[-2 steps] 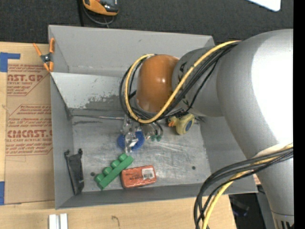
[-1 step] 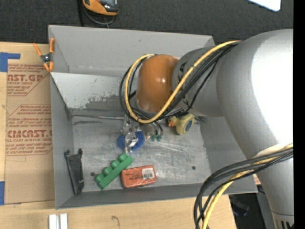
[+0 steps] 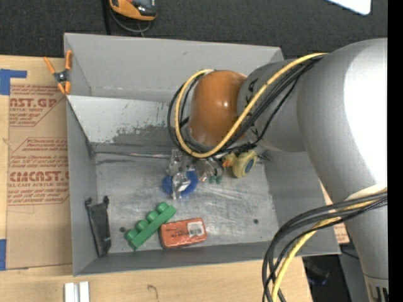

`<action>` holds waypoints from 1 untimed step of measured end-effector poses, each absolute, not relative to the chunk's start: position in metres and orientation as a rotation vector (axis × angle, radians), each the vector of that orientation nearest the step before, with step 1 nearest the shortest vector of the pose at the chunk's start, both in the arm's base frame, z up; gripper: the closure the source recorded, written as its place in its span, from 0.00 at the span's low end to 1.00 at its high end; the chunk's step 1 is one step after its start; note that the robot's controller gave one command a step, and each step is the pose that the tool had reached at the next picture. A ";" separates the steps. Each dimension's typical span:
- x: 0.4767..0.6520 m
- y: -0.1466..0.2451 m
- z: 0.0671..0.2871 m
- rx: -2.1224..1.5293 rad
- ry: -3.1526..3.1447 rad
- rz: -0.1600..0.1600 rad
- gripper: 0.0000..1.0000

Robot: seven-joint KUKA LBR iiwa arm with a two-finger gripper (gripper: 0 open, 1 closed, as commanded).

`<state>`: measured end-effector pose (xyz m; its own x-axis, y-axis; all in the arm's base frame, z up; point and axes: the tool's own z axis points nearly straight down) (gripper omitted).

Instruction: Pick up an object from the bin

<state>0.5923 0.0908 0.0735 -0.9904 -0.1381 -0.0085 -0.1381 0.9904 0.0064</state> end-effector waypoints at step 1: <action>0.590 0.116 0.073 -0.283 3.120 0.001 1.00</action>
Offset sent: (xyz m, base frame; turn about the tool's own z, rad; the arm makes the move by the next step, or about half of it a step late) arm 0.0000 0.0000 0.0000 0.0000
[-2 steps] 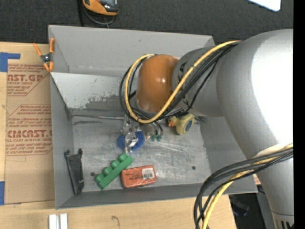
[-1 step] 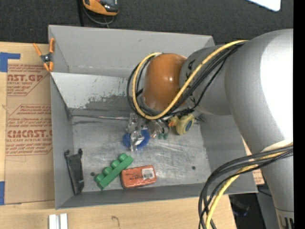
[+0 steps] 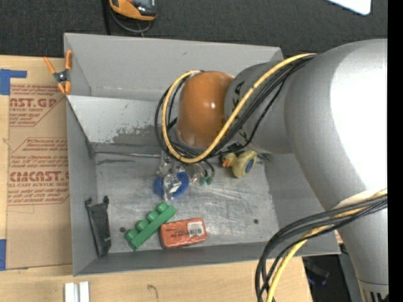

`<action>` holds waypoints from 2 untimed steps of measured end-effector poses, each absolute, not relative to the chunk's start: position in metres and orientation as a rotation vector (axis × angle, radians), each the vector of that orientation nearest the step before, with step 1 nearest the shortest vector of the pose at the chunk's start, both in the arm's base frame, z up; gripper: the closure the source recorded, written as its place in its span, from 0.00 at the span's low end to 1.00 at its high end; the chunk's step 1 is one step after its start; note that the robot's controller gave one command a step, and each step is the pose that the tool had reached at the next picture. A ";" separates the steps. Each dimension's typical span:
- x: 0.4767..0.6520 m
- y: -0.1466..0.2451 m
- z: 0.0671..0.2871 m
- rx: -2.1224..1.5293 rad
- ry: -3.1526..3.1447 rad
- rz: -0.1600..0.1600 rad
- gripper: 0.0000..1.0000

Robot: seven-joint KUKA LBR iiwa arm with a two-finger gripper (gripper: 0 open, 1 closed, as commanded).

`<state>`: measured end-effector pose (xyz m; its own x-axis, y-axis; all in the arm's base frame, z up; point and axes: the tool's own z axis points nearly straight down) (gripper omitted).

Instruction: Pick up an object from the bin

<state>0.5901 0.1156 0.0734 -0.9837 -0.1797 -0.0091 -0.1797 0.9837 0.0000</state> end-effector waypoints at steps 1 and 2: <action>0.590 0.116 0.073 -0.283 3.120 0.001 1.00; 0.580 0.121 0.275 -0.327 3.124 0.000 1.00</action>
Offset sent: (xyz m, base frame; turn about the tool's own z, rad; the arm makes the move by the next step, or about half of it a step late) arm -0.0125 0.0078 0.2759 -0.0377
